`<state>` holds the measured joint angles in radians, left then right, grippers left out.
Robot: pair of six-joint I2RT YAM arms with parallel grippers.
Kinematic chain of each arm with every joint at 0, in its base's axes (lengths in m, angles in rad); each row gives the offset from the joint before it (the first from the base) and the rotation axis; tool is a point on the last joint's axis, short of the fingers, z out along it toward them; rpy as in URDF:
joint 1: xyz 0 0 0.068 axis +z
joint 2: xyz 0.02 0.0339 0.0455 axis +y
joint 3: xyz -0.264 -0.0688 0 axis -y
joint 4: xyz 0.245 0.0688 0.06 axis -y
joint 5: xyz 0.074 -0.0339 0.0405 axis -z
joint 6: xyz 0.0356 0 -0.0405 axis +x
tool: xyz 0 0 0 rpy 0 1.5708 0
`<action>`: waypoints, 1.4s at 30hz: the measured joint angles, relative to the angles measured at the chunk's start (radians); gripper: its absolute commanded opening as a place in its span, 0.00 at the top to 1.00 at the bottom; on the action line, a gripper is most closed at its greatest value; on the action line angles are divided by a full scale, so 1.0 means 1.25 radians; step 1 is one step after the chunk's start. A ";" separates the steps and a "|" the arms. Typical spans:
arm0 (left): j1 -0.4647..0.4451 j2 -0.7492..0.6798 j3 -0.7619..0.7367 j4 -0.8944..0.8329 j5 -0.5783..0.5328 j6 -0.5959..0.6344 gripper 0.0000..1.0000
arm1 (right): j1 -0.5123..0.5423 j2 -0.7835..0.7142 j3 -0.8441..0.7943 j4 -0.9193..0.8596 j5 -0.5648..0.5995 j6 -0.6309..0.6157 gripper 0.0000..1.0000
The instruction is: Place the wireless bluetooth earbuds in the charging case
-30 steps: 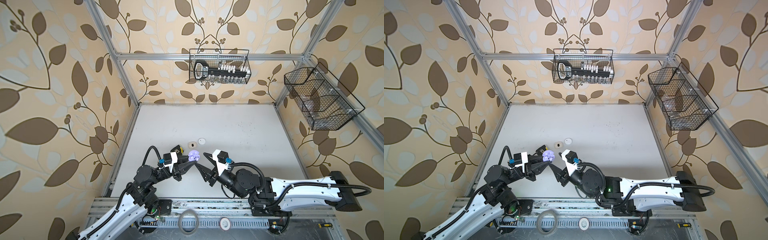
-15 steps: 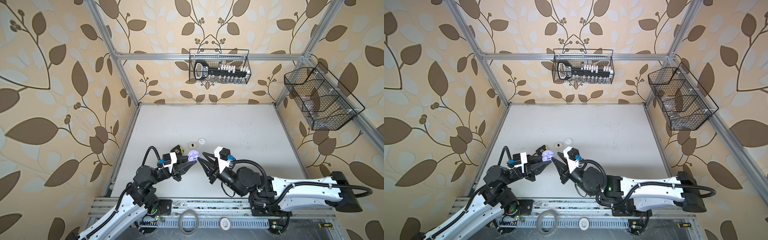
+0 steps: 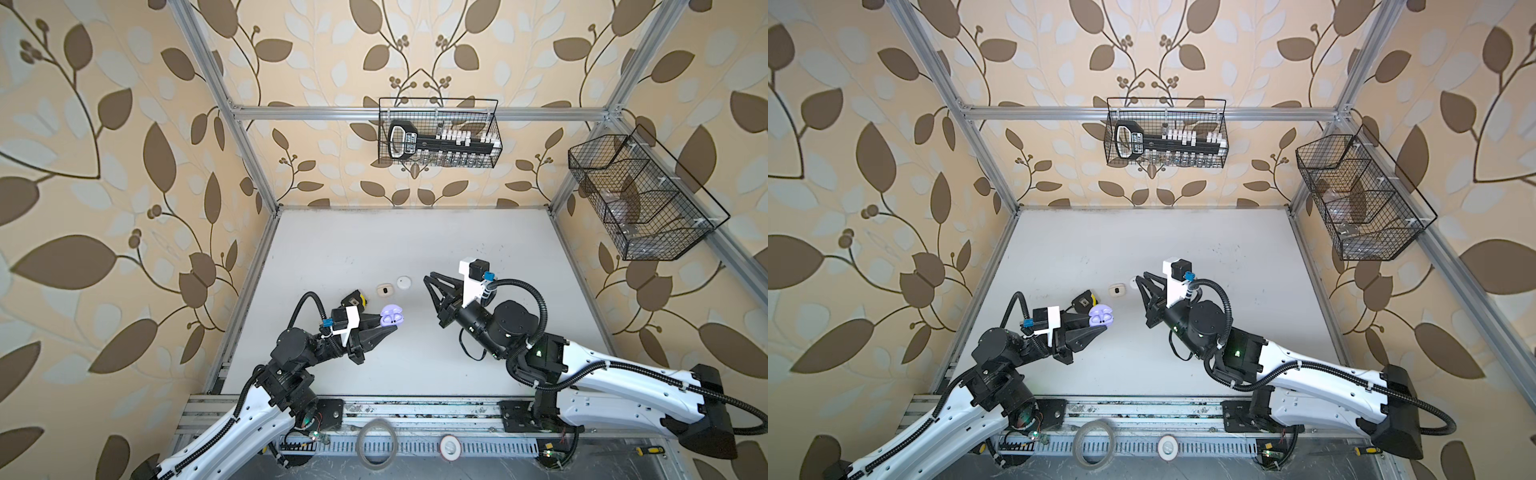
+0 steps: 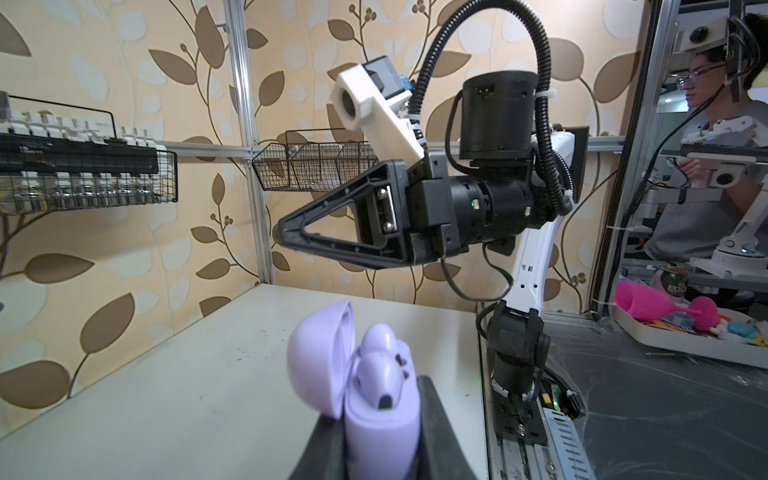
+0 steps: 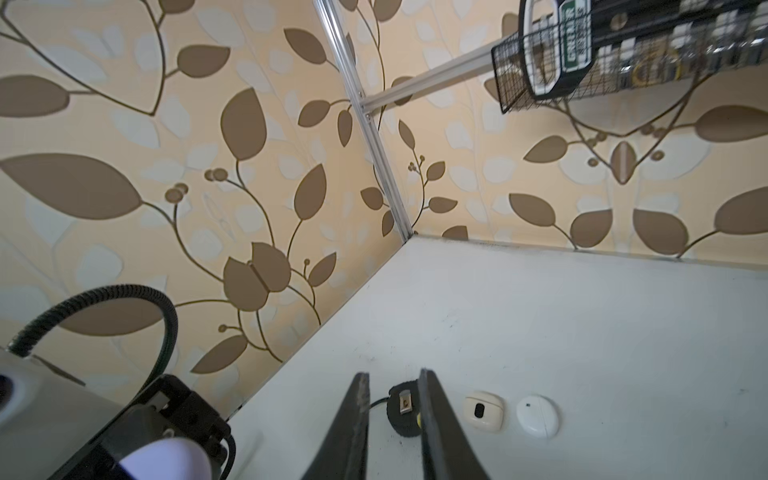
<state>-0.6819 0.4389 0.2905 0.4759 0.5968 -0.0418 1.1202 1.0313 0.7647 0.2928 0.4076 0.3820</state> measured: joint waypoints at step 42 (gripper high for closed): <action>-0.016 1.198 0.393 0.262 -0.276 -0.511 1.00 | -0.906 -0.021 -0.221 -0.215 0.023 0.084 0.08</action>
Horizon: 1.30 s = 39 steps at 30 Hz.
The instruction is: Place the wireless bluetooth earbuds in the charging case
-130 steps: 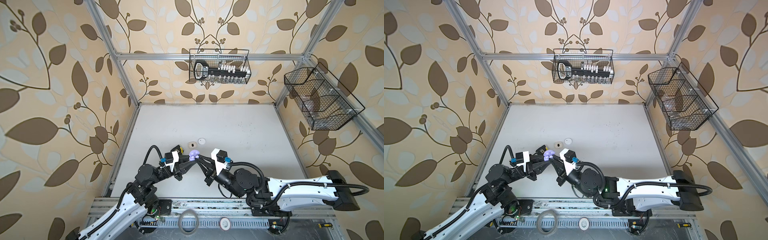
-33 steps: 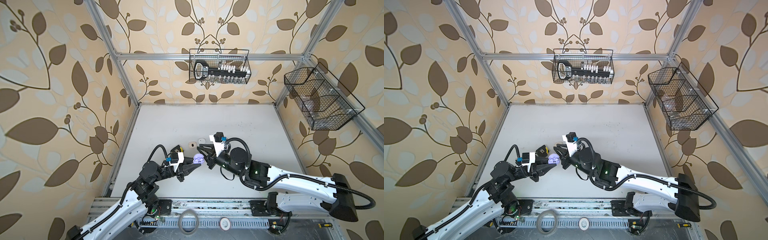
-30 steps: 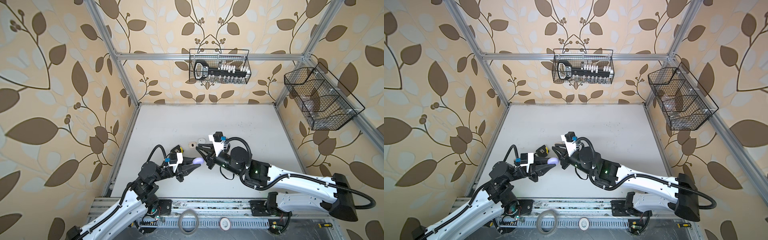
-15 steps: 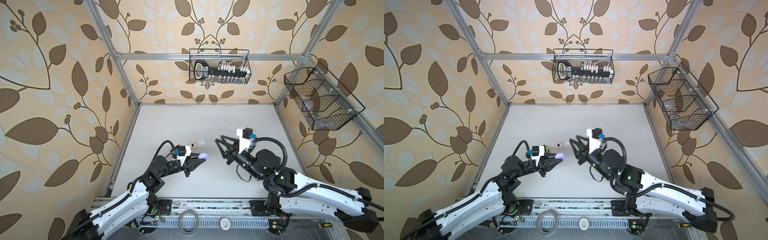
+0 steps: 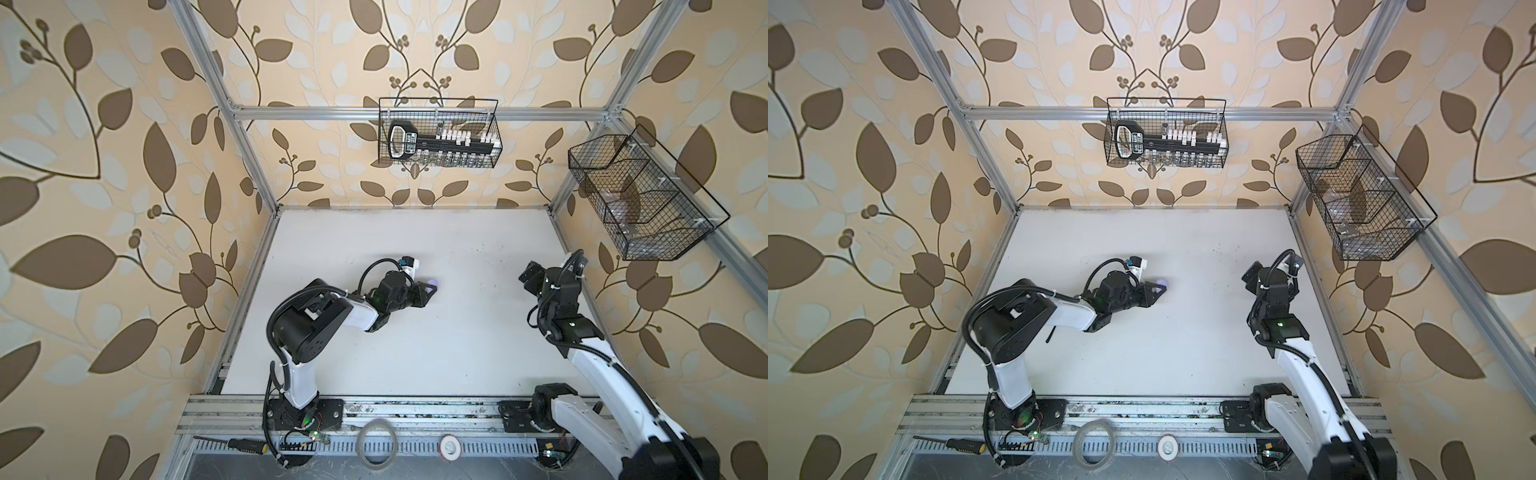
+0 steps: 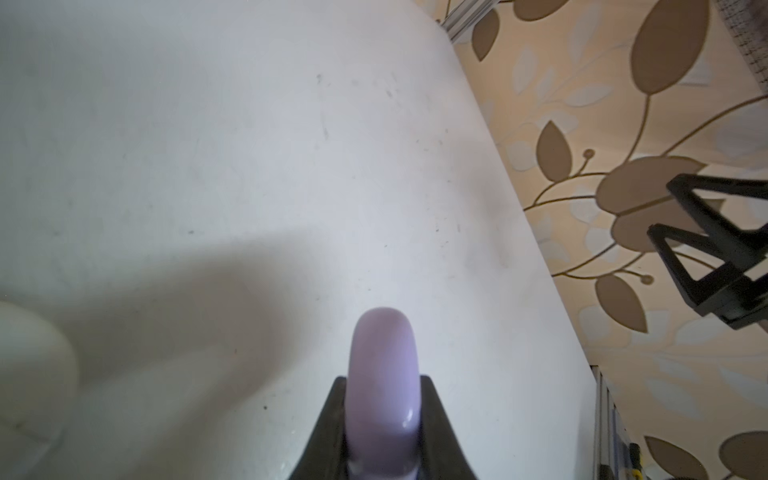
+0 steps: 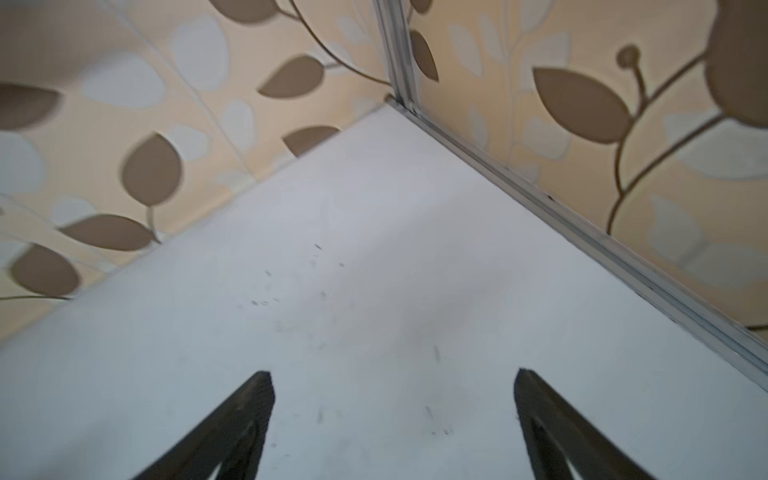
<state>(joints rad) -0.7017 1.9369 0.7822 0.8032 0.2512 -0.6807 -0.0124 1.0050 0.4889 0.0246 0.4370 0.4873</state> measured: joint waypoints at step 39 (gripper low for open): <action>0.320 -0.621 -0.236 -0.316 -0.732 0.491 0.01 | 0.041 0.269 -0.264 0.762 -0.213 -0.364 0.00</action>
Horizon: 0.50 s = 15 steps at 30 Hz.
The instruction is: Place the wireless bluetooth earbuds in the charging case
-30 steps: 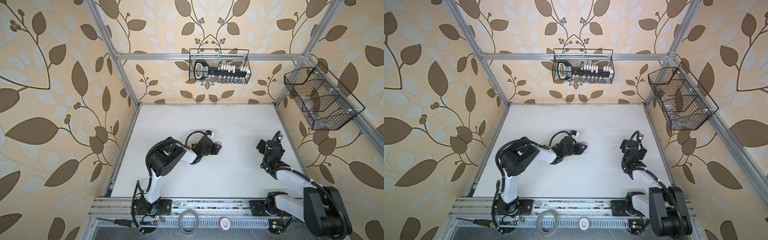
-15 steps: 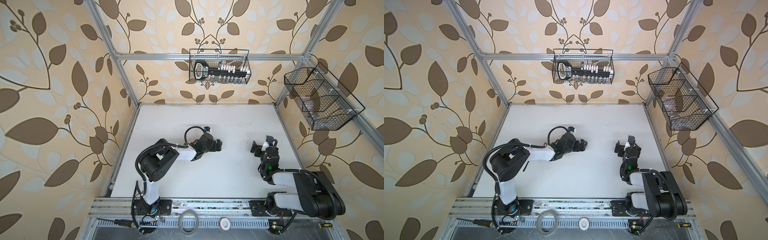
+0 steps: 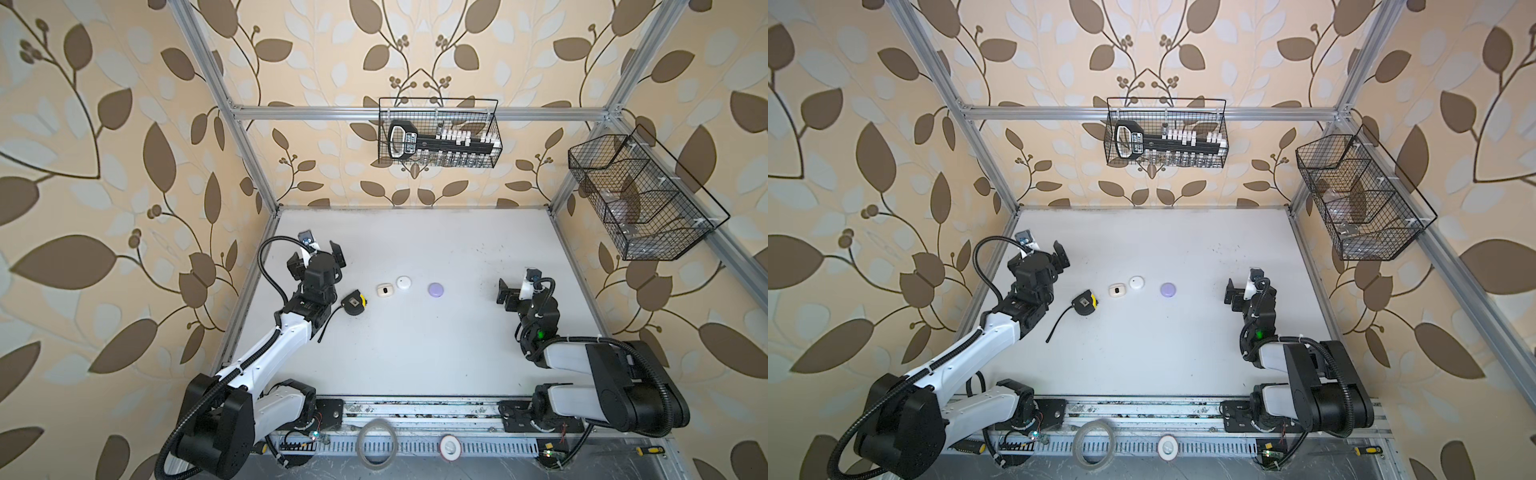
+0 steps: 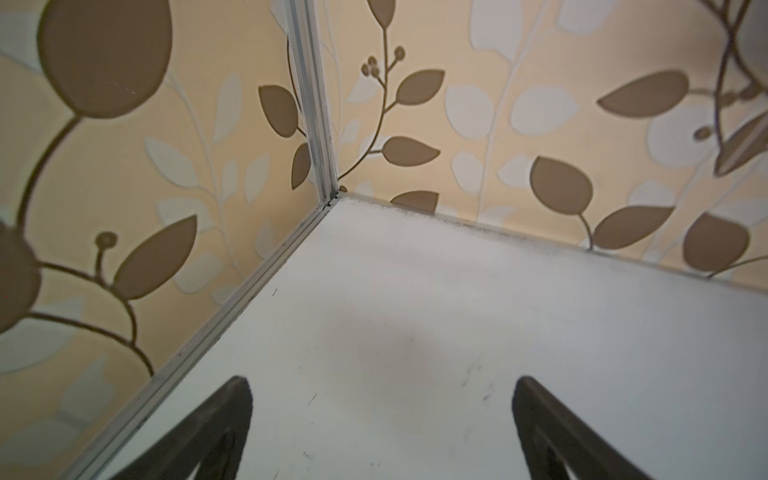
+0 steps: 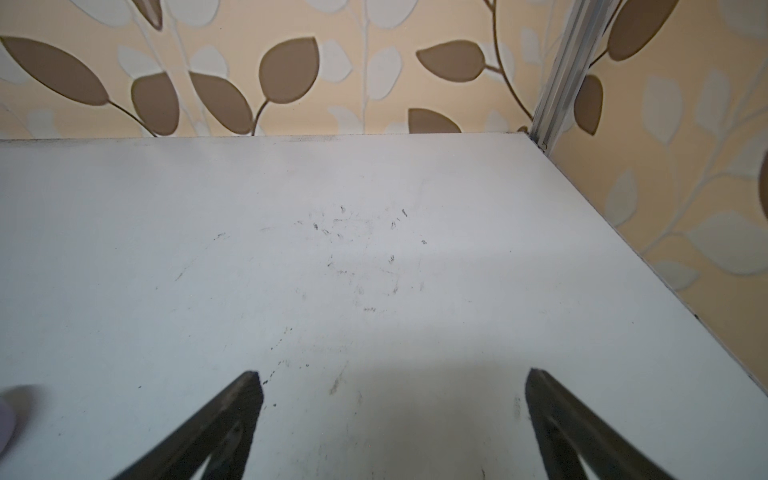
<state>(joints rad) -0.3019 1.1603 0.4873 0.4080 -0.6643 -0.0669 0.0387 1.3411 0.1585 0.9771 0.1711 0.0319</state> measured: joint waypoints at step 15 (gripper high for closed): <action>0.192 0.279 -0.129 0.304 0.175 0.044 0.01 | -0.009 0.000 0.001 0.000 -0.023 -0.005 0.00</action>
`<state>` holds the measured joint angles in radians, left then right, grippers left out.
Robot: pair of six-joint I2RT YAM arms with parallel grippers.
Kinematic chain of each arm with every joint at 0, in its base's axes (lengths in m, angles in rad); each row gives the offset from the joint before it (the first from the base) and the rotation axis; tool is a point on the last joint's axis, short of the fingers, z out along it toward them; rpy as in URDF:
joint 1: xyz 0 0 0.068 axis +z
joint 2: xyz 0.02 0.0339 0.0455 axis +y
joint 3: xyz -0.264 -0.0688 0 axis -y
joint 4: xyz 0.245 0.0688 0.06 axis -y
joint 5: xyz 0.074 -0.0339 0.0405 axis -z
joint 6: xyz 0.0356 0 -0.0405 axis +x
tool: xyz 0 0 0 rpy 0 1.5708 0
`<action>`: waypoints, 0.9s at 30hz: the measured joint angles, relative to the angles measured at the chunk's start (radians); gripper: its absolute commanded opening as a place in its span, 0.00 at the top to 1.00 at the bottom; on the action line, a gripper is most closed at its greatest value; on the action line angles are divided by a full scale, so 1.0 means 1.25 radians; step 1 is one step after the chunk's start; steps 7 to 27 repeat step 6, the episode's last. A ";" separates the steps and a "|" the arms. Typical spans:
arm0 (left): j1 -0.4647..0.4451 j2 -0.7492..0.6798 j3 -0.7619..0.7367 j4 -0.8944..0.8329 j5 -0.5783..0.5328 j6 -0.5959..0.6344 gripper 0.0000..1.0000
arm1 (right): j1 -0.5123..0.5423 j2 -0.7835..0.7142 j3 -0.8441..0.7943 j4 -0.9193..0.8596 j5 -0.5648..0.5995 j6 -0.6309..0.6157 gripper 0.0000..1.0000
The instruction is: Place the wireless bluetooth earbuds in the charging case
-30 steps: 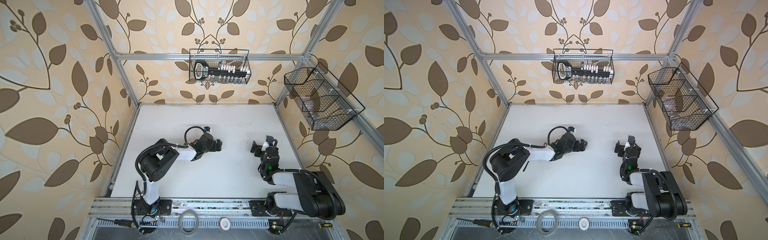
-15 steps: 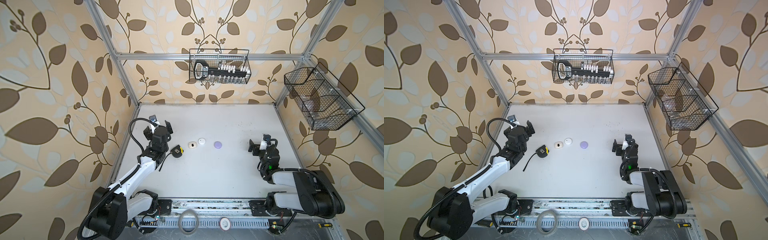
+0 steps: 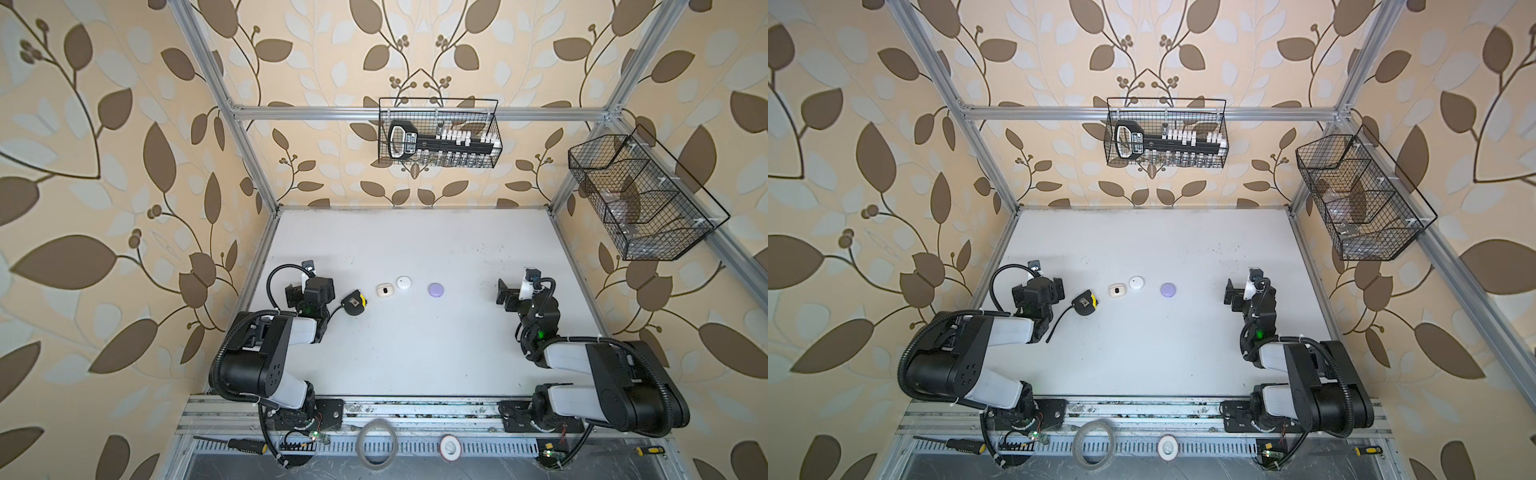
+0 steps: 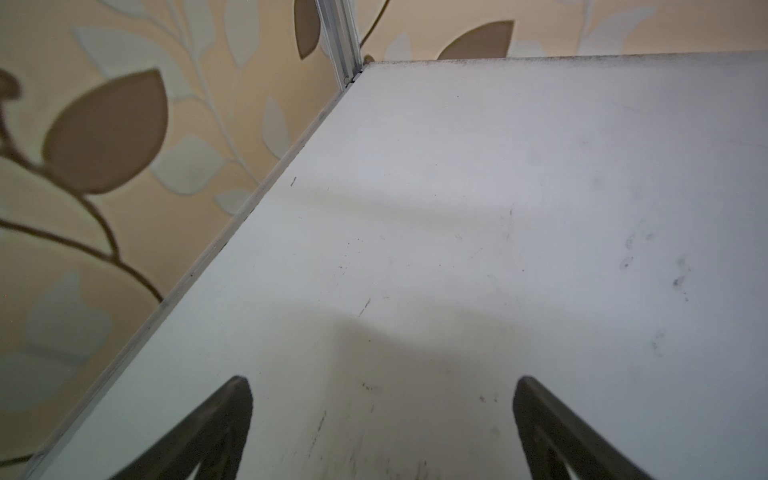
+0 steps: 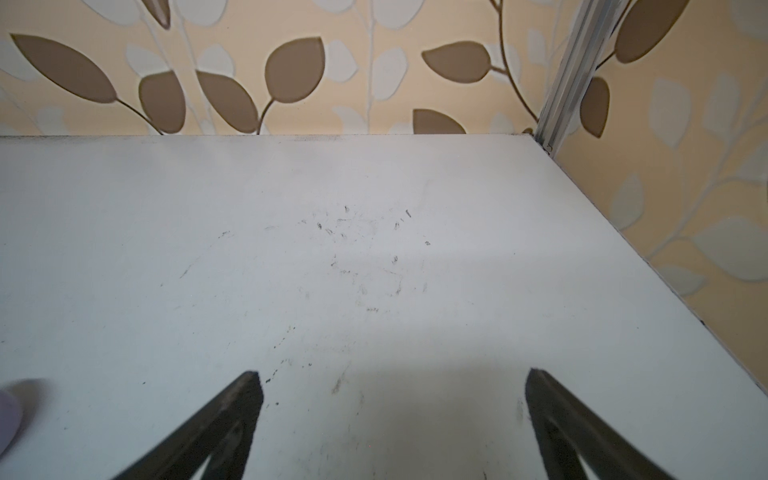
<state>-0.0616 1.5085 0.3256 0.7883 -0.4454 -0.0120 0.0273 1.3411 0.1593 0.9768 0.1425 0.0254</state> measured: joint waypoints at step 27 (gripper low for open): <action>0.014 0.000 0.012 -0.018 0.086 -0.006 0.01 | 0.003 0.001 0.005 0.002 -0.006 -0.001 0.00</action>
